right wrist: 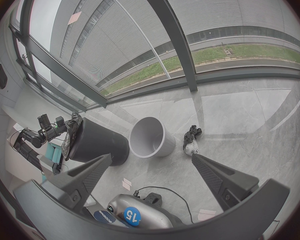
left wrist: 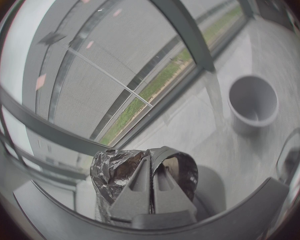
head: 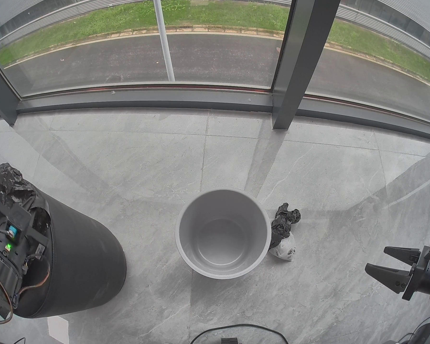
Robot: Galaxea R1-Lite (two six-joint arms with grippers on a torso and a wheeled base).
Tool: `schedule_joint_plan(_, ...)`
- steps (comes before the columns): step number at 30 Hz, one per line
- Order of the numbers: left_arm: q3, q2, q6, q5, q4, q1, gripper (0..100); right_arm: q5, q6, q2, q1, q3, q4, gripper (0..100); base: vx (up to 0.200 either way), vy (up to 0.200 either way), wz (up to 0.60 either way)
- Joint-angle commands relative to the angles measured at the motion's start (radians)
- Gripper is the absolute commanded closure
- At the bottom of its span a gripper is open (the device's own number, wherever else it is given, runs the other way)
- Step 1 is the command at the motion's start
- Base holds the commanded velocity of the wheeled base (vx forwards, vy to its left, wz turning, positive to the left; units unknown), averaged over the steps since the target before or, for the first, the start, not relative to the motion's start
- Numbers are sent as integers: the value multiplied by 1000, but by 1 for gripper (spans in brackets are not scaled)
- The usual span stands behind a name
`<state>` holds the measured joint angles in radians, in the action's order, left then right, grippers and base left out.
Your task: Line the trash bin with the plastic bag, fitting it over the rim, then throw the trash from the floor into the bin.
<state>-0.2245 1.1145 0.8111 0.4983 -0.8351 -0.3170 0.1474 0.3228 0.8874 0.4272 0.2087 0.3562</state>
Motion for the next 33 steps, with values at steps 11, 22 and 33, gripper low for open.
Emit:
schedule_joint_plan(11,-362,102,-875,3,4,-218,100,-2,248,148,27,245,116,0,0,0,0)
schedule_joint_plan(22,-667,91,-1294,-34,297,-358,100,-3,248,444,243,391,179,0,0,0,0)
schedule_joint_plan(33,-771,-44,-1563,-242,553,-511,100,-5,183,554,335,465,254,0,0,0,0)
